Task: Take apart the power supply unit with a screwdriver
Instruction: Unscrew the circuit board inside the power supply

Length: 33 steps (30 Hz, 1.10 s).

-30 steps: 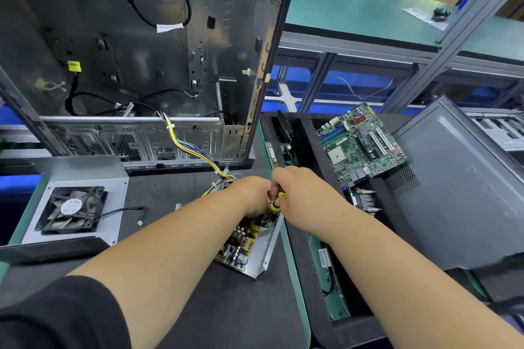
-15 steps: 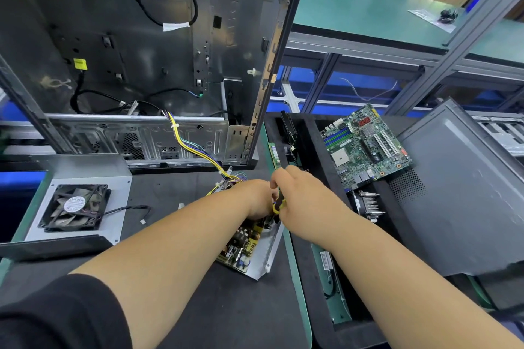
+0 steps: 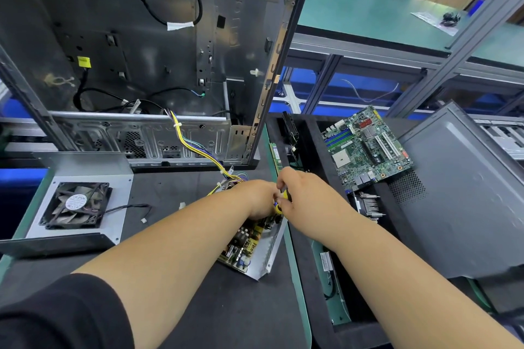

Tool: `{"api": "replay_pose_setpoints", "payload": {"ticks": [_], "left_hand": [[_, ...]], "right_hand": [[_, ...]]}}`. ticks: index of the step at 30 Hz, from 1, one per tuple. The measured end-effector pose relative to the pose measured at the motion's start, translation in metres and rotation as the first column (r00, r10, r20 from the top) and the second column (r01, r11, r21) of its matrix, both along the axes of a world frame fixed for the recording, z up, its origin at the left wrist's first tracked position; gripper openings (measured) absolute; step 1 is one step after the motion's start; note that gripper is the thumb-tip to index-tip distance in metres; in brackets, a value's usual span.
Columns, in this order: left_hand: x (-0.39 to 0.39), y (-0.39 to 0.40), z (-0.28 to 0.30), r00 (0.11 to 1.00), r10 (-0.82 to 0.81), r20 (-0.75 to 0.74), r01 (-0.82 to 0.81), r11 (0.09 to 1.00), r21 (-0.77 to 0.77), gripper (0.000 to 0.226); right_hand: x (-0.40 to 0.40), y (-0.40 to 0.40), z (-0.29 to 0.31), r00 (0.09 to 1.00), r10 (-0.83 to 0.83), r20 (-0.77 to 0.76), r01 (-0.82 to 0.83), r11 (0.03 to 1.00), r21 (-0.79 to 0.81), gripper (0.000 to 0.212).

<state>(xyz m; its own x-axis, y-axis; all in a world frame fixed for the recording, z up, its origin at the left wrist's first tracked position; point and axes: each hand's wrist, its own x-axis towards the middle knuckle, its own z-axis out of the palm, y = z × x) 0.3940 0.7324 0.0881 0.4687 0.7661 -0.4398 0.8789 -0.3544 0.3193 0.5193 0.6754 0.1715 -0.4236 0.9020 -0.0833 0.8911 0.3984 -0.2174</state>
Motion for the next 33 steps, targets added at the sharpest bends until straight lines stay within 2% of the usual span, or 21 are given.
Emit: {"api": "replay_pose_setpoints", "payload": {"ticks": [5,10,13,20,24,29,33], "left_hand": [[0.001,0.001,-0.002,1.000,0.002,-0.001,-0.002,1.000,-0.021,0.030],[0.002,0.001,-0.005,0.998,0.046,0.036,-0.045,0.999,-0.029,0.011],[0.000,0.003,-0.008,0.993,0.090,0.074,-0.087,0.995,-0.039,0.020],[-0.002,0.006,-0.014,0.973,0.166,0.163,-0.159,0.986,-0.051,0.021],[-0.003,0.007,-0.015,0.978,0.145,0.151,-0.140,0.989,-0.045,0.016],[-0.003,0.007,-0.015,0.980,0.121,0.156,-0.118,0.993,-0.027,0.013],[-0.002,0.007,-0.013,0.984,0.115,0.137,-0.111,0.993,-0.033,0.012]], "right_hand": [[0.000,-0.004,0.004,1.000,0.013,0.008,-0.013,1.000,-0.008,0.019],[0.000,-0.005,0.007,0.998,0.028,0.048,-0.027,0.999,-0.030,0.017],[0.003,-0.004,0.010,0.998,0.033,0.059,-0.032,0.999,-0.008,0.018],[0.004,-0.003,0.009,0.999,0.024,0.041,-0.023,0.999,-0.030,0.018],[0.003,-0.003,0.007,1.000,0.018,0.010,-0.018,0.999,-0.043,0.015],[0.003,-0.001,0.008,0.999,0.022,-0.049,-0.025,0.999,-0.045,0.022],[0.003,0.001,0.007,0.999,0.021,-0.030,-0.023,0.999,-0.040,0.017]]}}
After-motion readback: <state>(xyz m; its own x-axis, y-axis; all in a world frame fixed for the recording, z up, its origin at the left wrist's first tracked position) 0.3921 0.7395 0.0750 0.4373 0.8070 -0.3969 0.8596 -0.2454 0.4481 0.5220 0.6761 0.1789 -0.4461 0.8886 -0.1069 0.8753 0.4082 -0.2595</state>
